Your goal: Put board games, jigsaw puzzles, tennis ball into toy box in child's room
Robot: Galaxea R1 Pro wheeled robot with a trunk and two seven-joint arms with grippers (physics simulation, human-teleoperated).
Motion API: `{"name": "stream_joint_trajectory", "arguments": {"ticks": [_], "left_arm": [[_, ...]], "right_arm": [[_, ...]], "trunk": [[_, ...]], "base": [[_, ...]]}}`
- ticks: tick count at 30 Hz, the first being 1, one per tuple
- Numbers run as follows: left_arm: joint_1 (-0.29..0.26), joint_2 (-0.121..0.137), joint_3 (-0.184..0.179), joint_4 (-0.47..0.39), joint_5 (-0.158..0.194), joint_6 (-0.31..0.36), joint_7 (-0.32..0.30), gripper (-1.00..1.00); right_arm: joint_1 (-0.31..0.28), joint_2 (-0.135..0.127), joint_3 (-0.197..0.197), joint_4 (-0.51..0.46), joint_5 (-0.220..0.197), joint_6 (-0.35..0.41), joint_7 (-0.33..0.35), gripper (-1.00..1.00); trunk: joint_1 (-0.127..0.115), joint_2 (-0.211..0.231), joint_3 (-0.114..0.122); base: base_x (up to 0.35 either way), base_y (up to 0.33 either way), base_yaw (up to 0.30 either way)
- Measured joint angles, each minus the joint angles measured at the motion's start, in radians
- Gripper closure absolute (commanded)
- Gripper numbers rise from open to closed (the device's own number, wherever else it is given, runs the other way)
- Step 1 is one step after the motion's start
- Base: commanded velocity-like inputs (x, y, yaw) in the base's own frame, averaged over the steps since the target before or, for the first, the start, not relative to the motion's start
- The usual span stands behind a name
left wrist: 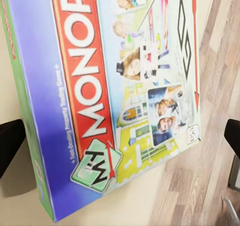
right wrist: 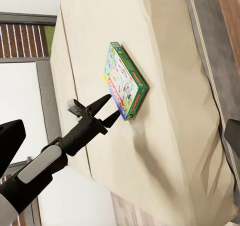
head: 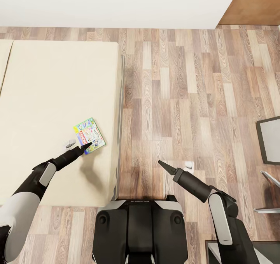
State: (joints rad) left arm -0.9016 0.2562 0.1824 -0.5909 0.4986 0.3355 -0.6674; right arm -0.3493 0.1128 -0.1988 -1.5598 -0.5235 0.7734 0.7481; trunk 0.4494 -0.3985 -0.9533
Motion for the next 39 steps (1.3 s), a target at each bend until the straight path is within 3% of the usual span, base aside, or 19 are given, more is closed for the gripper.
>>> {"name": "stream_joint_trajectory", "arguments": {"ticks": [13,23,39], "left_arm": [[0.000,-0.007,-0.001,0.000,0.000,0.001,-0.006,-1.00],[0.000,-0.016,-0.001,0.000,0.000,0.004,-0.062,-1.00],[0.000,-0.036,-0.001,0.000,0.000,0.004,-0.066,-1.00]], "right_arm": [[0.000,-0.002,0.000,0.000,0.000,0.000,-0.001,-1.00],[0.000,-0.002,0.000,0.000,0.000,0.000,0.000,-1.00],[0.000,-0.002,0.000,0.000,0.000,0.000,0.002,-1.00]], "trunk": [[0.000,0.000,0.000],[0.000,0.000,0.000],[0.000,0.000,0.000]], "base": [[0.000,0.000,0.000],[0.000,0.000,0.000],[0.000,0.000,0.000]]}}
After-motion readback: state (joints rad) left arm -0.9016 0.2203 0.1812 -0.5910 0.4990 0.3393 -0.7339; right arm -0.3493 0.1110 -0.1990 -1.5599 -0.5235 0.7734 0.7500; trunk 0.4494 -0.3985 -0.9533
